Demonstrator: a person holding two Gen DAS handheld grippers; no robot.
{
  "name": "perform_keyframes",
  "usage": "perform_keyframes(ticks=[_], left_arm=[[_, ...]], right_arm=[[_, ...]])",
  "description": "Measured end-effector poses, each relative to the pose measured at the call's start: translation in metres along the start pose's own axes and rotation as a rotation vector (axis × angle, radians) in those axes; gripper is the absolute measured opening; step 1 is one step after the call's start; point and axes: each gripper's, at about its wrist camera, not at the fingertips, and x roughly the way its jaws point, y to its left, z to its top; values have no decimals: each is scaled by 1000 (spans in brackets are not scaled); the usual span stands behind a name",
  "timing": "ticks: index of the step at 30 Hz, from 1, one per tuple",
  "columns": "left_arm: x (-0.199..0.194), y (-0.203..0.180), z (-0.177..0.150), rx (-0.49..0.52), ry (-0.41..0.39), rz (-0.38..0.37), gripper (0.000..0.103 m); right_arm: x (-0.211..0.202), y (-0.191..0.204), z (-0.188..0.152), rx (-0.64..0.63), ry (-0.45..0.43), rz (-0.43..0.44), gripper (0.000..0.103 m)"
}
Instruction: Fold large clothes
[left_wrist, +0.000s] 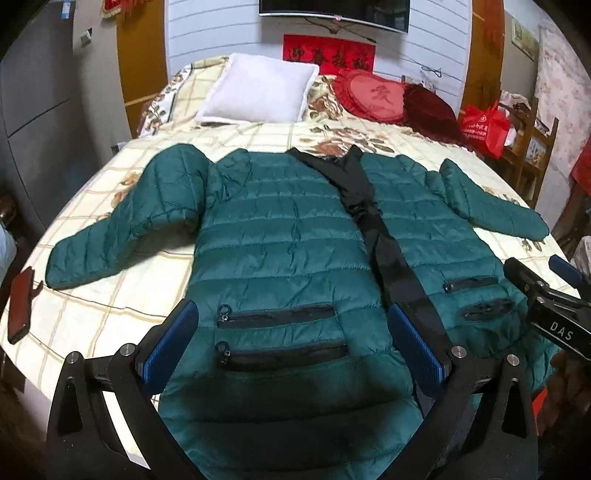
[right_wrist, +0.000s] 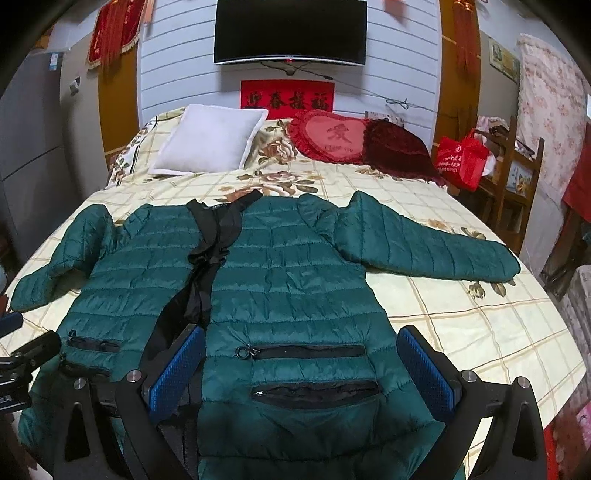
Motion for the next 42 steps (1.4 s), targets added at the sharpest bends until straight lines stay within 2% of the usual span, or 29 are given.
perform_keyframes(ticks=[4,11,18,22,26,42], left_arm=[[1,-3,1,-3,6,-11,103],[0,-8,-1,8,5,-33,103],[1,-4,-1,19,-1,4,103],[0,-3,-2,20,-6,-33,103],[-2,-4,-2,16,-14,-38,103],[5,-4,-7,17,21,-22,103]], right_arm=[[2,-2,0,8,45,-8,103],[6,-4,-2,12,33,-9,103],[8,-3,-3,6,50,-13,103],[8,-3,-3,4,51,-14,103],[9,-2,-3,-3,52,-15,103],[9,0,-4,-11,53,-18,103]])
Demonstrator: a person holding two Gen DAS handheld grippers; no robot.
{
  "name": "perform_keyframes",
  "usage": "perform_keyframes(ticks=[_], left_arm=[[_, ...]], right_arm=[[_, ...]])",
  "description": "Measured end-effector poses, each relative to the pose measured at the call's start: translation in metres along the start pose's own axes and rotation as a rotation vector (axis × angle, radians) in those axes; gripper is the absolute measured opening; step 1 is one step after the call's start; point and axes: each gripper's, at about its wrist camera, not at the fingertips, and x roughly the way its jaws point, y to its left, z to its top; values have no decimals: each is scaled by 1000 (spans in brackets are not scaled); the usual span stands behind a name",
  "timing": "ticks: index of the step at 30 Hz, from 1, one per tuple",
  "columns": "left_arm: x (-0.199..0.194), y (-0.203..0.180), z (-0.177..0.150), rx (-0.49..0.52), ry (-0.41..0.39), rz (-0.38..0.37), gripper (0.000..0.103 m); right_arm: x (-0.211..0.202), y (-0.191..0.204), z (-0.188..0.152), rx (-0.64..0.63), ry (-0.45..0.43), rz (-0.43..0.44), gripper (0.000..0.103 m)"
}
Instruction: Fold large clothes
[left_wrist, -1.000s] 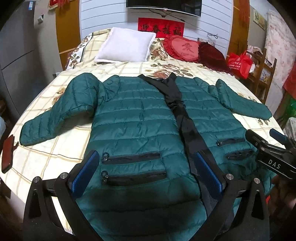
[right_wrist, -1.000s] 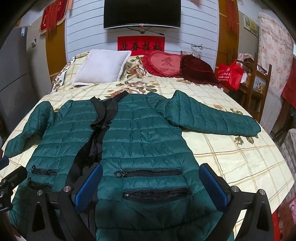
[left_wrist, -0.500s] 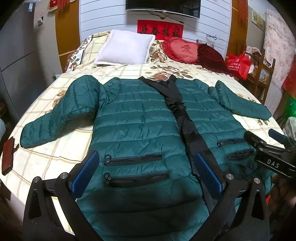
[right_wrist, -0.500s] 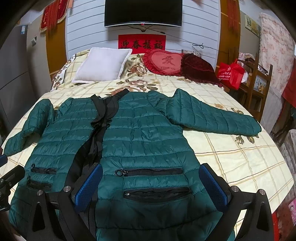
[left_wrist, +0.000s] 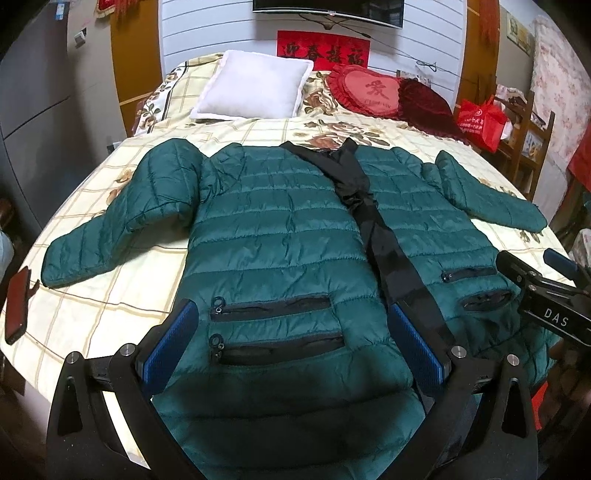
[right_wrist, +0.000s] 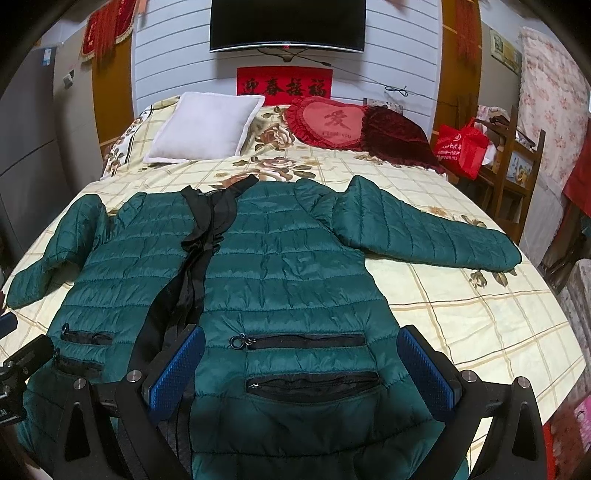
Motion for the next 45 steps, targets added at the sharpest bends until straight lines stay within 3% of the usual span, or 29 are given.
perform_keyframes(ticks=[27,39,45], left_arm=[[-1,-2,-2,21,20,43,103],[-48,-3,1,39,-52,84,103],[-40,5,5,11,-52,83,103]], right_arm=[[5,1,-1,-1,26,21,103],[-5,-4,3,-17,8,0,103],[-9,-2,6,-14,-17,-6,103]])
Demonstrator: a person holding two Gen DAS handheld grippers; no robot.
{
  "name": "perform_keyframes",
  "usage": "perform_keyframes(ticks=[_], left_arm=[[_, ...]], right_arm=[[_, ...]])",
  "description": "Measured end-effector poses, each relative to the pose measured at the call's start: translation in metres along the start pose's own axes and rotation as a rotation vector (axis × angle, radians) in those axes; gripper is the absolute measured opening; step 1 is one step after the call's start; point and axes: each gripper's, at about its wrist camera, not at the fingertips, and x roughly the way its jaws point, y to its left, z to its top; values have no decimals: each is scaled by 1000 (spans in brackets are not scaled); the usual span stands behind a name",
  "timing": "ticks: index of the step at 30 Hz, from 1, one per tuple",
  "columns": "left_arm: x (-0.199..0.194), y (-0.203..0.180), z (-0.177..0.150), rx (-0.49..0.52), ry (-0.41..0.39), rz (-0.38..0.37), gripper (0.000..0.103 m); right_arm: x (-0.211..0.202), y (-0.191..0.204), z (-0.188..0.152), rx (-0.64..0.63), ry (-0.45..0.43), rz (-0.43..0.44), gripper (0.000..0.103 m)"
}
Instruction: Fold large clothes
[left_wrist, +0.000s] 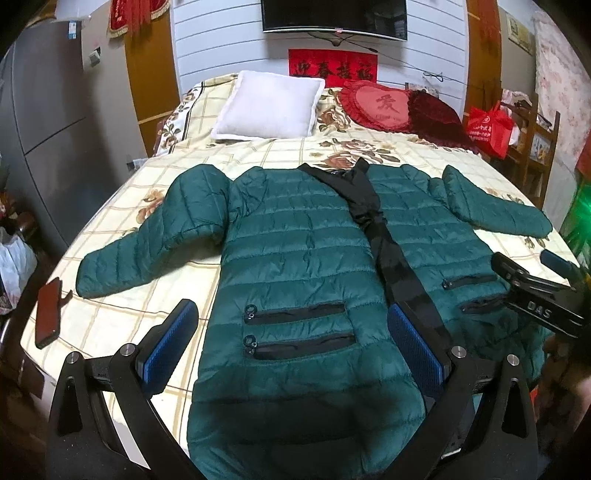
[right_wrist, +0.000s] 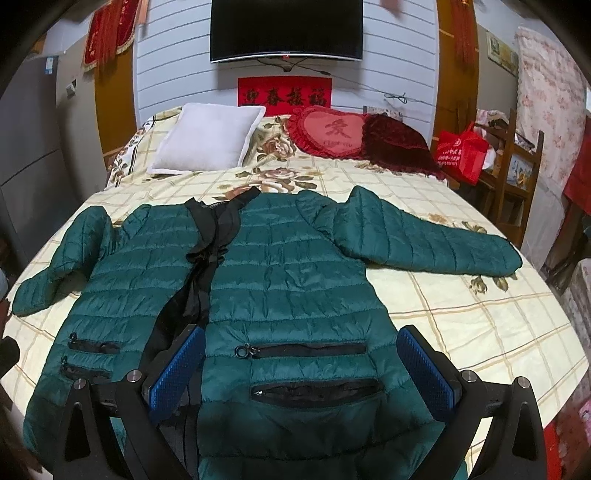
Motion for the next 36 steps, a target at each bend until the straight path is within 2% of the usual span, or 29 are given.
perform_keyframes(ticks=[4,7,9,12,23,32,36], left_arm=[[10,3,-1,-17,17,-5,103],[14,4,-2,-24,23,-10,103],[18,4,-2,-20,28,-8,103],[23,9,-1,-26,30,4,103],[60,20,-2,-51,81,32,103],[86,31,-1,-108,120,-5,103],[93,41,-2,-113,131,27,103]], right_arm=[[-6,-2,1,25,-3,10,103],[-19,-1,0,21,-49,1,103],[-22,2,-5,2,-95,-15,103],[-11,13,-15,-56,-110,-57,103],[11,21,-13,-30,-53,-15,103],[16,27,-13,-37,-47,-10,103],[21,29,-13,-38,-34,-7,103]])
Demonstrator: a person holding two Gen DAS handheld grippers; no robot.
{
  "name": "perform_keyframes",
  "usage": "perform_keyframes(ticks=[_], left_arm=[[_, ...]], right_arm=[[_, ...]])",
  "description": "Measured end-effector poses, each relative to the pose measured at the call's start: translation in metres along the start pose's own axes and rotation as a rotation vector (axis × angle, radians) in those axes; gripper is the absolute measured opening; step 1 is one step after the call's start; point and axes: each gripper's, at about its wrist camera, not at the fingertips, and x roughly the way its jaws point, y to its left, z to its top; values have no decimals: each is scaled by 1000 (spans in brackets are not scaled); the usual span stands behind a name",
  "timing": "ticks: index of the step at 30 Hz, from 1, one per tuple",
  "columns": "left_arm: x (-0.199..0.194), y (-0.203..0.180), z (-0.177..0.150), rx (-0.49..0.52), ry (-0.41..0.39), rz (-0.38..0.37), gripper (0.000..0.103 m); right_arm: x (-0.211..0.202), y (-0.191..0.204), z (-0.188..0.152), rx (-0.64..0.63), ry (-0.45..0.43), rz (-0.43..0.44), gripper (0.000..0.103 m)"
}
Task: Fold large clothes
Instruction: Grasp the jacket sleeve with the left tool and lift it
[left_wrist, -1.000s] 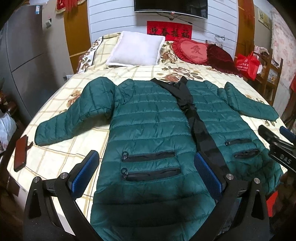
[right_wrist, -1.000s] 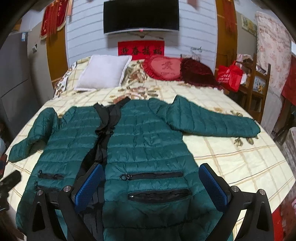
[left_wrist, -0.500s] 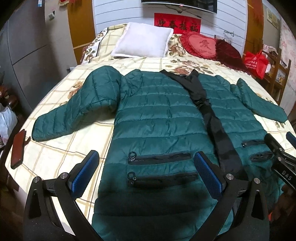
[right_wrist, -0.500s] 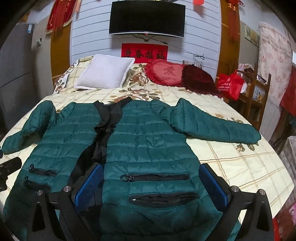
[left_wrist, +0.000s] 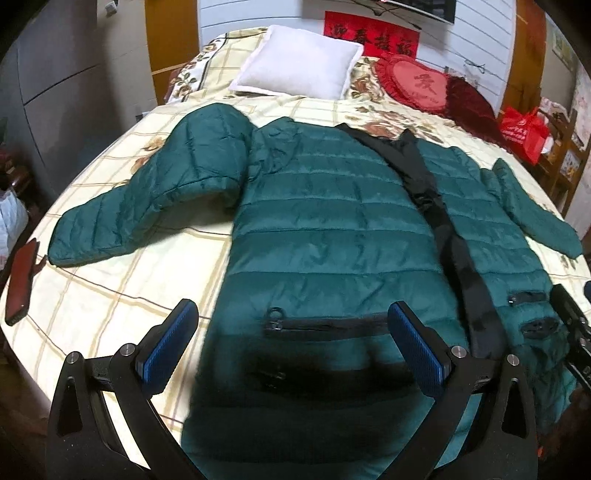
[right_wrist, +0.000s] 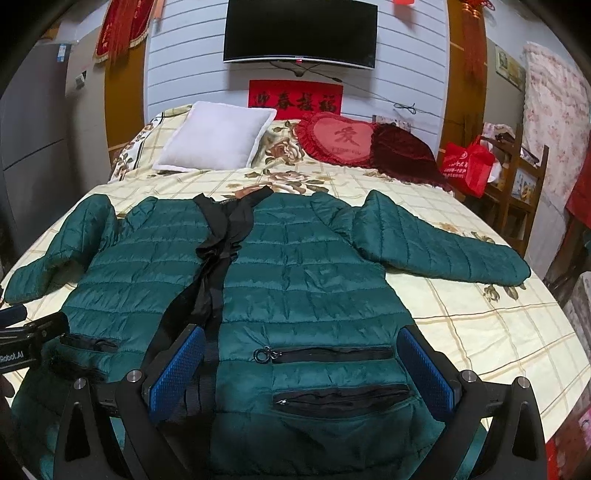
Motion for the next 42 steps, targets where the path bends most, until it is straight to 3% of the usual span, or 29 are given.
perform_keyframes(ticks=[8,12,17,21,24,26,30,32,34,35,36,38,42], left_arm=[[7,29,-1,-51,23,-35,103],[10,92,-2,-149,15,30,103],[15,202,2,-316,-16,145,102],[23,283,1,-517,-42,138,101],[44,323,-1,-653,-11,95,95],[61,336,1,-696,25,52,92],[77,335,18,-691,18,44,90],[83,337,25,-684,27,51,84],[91,337,33,-673,39,62,59],[94,339,34,-681,44,68,37],[96,343,33,-694,49,61,26],[95,347,32,-719,38,42,19],[59,352,38,-693,-73,141,17]], right_arm=[[2,2,-1,-8,7,-3,103],[1,0,-2,-2,5,-5,103],[0,-2,-2,6,3,0,103],[2,-1,-2,6,6,2,103],[2,0,-2,10,6,4,103],[4,0,-2,14,10,4,103],[7,-1,-3,22,23,1,103],[8,-2,-4,24,28,1,103],[9,-3,-4,26,34,-1,103],[9,-4,-4,26,35,-2,103],[9,-4,-4,29,35,-2,103],[9,-5,-4,30,36,-1,103],[8,-6,-4,29,30,-1,103]])
